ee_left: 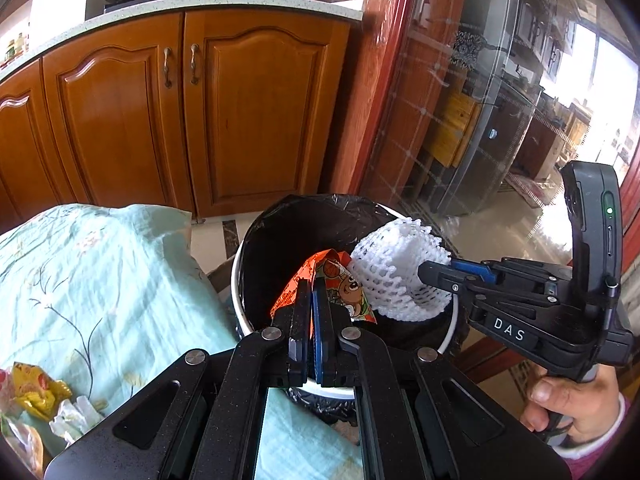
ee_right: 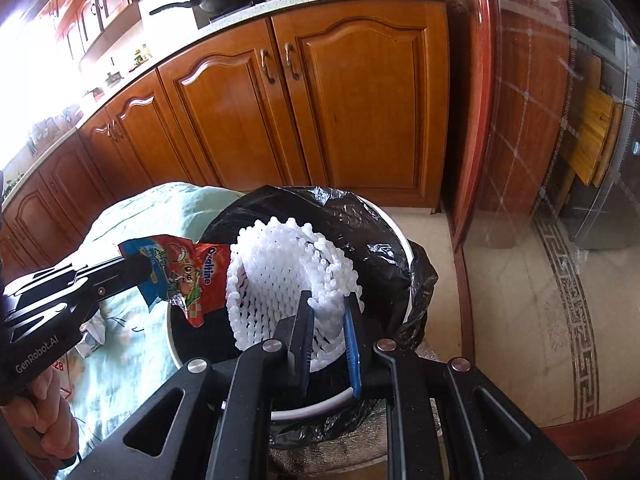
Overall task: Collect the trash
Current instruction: 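Open the left gripper over the bin while the right gripper opens, dropping both items, then grasp the crumpled red-printed white paper with the left gripper while the right grasps the yellow packet, then carry the white paper and yellow packet over the bin with both grippers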
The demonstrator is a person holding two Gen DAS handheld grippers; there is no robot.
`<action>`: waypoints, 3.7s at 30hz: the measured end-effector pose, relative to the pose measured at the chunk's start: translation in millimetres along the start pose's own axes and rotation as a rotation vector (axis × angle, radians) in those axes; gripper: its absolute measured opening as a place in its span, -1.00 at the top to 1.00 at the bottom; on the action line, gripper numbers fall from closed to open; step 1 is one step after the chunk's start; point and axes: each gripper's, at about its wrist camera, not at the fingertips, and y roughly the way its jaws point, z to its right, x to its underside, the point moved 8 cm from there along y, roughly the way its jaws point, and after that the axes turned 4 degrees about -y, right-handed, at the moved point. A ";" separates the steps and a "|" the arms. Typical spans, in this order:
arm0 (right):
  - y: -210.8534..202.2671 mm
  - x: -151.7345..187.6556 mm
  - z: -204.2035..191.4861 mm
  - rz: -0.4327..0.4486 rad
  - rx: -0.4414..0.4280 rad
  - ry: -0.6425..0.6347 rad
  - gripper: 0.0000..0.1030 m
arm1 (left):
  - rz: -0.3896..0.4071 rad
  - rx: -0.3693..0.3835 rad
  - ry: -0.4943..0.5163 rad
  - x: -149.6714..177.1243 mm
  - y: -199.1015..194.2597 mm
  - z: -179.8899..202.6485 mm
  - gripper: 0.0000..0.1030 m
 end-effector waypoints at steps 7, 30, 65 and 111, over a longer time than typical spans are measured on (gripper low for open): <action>7.0 -1.0 0.5 -0.019 -0.014 0.002 0.34 | -0.029 0.001 -0.025 3.1 4.2 -3.0 0.58; -47.0 28.6 -78.9 0.167 -0.242 0.120 -0.91 | 0.161 -0.094 -0.308 77.4 -134.0 -109.1 -0.30; -16.7 28.4 -240.5 0.059 -0.409 -0.073 -0.90 | 0.170 -0.229 -0.470 114.4 -187.4 -229.8 -0.36; 1.9 -29.0 -250.9 0.084 -0.435 -0.138 0.89 | 0.129 -0.131 -0.312 66.0 -163.1 -203.6 0.91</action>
